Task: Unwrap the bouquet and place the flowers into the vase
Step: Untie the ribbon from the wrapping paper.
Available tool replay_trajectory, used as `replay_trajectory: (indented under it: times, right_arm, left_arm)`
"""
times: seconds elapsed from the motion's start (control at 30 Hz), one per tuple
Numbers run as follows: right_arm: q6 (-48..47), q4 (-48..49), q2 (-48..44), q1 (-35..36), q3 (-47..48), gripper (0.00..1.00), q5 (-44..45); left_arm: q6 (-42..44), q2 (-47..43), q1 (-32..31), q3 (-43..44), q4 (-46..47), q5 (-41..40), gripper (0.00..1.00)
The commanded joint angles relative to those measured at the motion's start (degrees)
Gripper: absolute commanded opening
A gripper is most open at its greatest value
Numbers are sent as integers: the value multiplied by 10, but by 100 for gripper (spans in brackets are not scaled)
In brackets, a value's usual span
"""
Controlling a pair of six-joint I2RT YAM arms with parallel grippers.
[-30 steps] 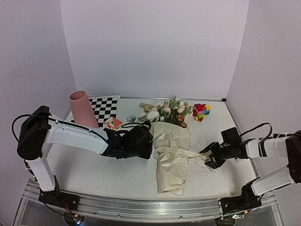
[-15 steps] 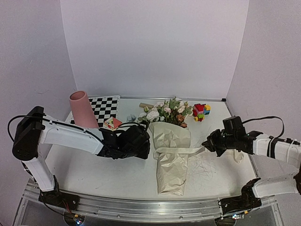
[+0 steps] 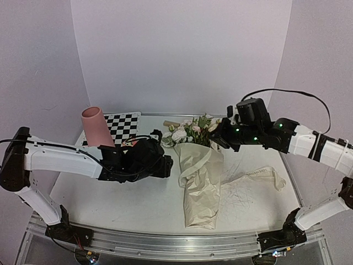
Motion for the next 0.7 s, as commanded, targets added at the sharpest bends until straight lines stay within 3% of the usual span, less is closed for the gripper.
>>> replay_trajectory:
  times: [0.0, 0.17, 0.3, 0.4, 0.47, 0.67]
  right_arm:
    - [-183, 41, 56, 72, 72, 8, -28]
    - [-256, 93, 135, 124, 140, 15, -107]
    - [-282, 104, 202, 137, 192, 32, -153]
    - [-280, 102, 216, 137, 196, 73, -123]
    - [-278, 101, 206, 137, 181, 86, -78]
    - [-273, 74, 172, 135, 144, 91, 48]
  left_arm:
    - [-54, -88, 6, -28, -27, -70, 73]
    - [-100, -163, 26, -83, -59, -82, 78]
    - [-116, -210, 31, -124, -66, -84, 79]
    - [-121, -228, 32, -135, -78, -87, 80]
    - [-121, -237, 32, -138, -86, -85, 80]
    - [-76, -248, 33, -117, -104, -73, 81]
